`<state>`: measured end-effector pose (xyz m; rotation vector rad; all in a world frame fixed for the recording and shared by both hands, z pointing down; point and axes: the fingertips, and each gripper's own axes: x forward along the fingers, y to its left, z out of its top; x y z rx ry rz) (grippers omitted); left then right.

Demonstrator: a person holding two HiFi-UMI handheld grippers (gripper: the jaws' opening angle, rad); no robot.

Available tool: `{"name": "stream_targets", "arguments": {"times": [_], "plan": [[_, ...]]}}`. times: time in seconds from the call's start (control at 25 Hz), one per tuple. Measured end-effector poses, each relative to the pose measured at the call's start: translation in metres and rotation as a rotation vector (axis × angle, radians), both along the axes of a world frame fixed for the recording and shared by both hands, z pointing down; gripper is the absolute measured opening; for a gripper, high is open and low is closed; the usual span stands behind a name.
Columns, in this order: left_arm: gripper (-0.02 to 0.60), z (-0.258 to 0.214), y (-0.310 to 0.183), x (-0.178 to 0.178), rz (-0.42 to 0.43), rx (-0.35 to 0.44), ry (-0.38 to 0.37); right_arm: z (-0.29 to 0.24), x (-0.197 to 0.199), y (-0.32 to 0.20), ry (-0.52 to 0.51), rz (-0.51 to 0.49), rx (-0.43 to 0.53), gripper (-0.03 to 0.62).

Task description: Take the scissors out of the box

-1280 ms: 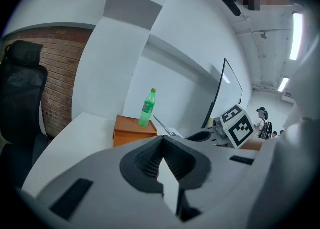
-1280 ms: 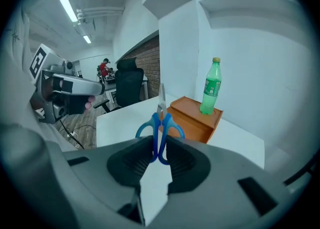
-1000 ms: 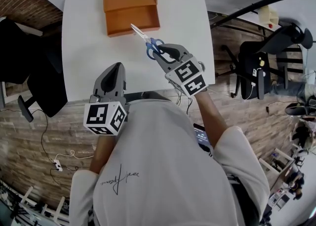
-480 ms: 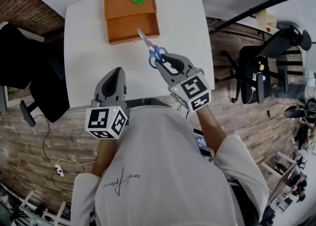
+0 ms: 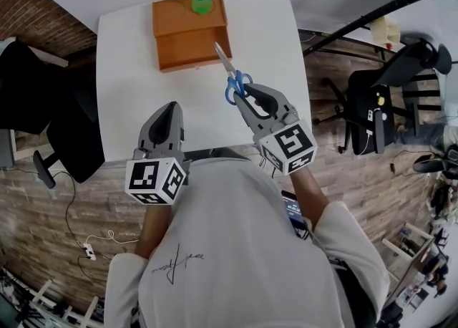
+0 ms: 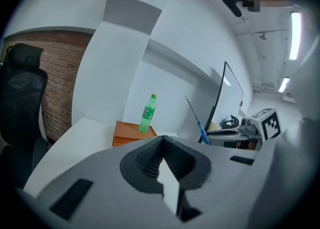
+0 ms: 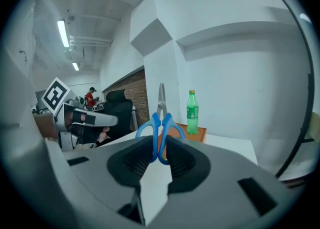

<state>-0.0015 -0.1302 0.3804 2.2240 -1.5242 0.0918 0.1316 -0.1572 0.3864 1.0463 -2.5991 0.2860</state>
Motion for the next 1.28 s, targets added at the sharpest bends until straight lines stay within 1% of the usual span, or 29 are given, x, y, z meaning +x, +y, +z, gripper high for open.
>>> {"name": "stream_targets", "arguments": {"times": [0.36,0.68,1.28], "plan": [[0.008,-0.003,0.001,0.007,0.012,0.013,-0.007,-0.008,0.006,0.002,-0.010,0.004,0.039,0.091],[0.008,-0.005,0.001,0.012,0.015,0.016,0.000,-0.013,0.008,0.005,-0.040,-0.002,0.035,0.091],[0.008,-0.009,-0.001,0.015,0.017,0.025,0.005,-0.023,0.010,0.004,-0.056,-0.027,0.055,0.091]]}}
